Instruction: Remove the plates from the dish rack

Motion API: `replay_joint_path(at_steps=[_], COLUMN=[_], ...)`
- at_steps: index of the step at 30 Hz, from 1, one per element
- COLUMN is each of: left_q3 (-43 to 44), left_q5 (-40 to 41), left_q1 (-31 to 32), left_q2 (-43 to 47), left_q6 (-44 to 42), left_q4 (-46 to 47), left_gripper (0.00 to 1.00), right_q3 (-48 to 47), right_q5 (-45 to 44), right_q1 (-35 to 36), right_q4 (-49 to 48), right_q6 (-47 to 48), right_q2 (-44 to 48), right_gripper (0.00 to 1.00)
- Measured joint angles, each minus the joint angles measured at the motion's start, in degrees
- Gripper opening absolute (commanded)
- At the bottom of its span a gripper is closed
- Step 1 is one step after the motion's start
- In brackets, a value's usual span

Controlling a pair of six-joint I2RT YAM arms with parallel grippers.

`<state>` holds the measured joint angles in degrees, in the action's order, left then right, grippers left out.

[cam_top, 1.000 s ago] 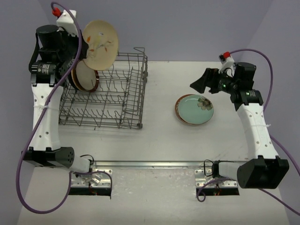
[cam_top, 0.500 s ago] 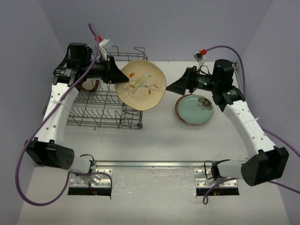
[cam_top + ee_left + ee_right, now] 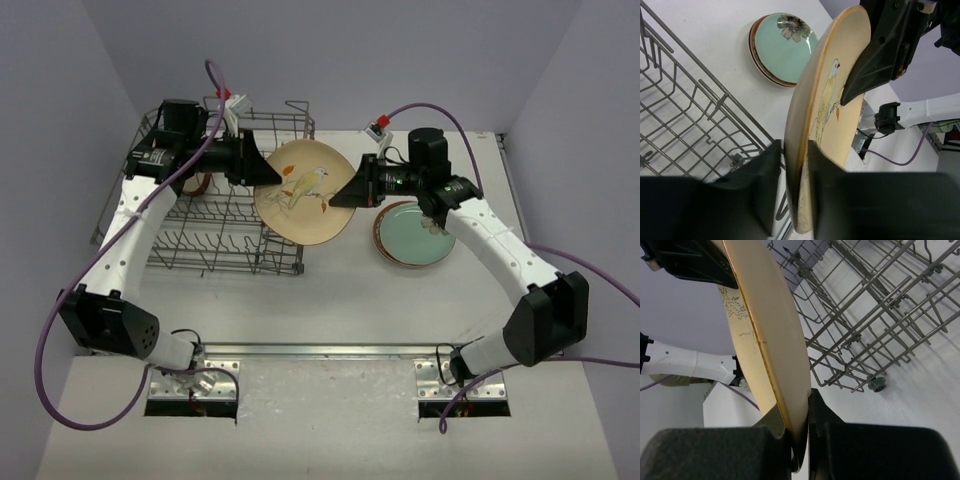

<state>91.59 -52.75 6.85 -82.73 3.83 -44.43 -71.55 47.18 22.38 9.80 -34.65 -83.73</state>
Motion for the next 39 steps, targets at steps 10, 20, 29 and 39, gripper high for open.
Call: replay_joint_path(at_steps=[10, 20, 29, 39], left_q3=[7.29, 11.28, 7.94, 5.07], left_q5=[10.71, 19.33, 20.77, 23.36], left_q1=[-4.5, -6.51, -6.51, -6.51], left_q2=[-2.09, -0.15, 1.36, 4.5], left_q6=[3.04, 3.17, 2.95, 1.43], left_q4=[-0.07, 2.53, 3.05, 3.41], left_gripper=[0.92, 0.94, 0.94, 0.94], right_q3=[4.55, 11.48, 13.51, 13.38], right_q5=[5.53, 0.97, -1.75, -3.55], right_q1=[-22.18, -41.5, -40.69, -41.55], right_q4=[4.98, 23.78, 29.98, 29.39], right_q6=[-2.65, 14.94, 21.75, 23.72], right_q2=[1.16, 3.19, -5.29, -13.34], right_gripper=[0.0, 0.0, 0.0, 0.0])
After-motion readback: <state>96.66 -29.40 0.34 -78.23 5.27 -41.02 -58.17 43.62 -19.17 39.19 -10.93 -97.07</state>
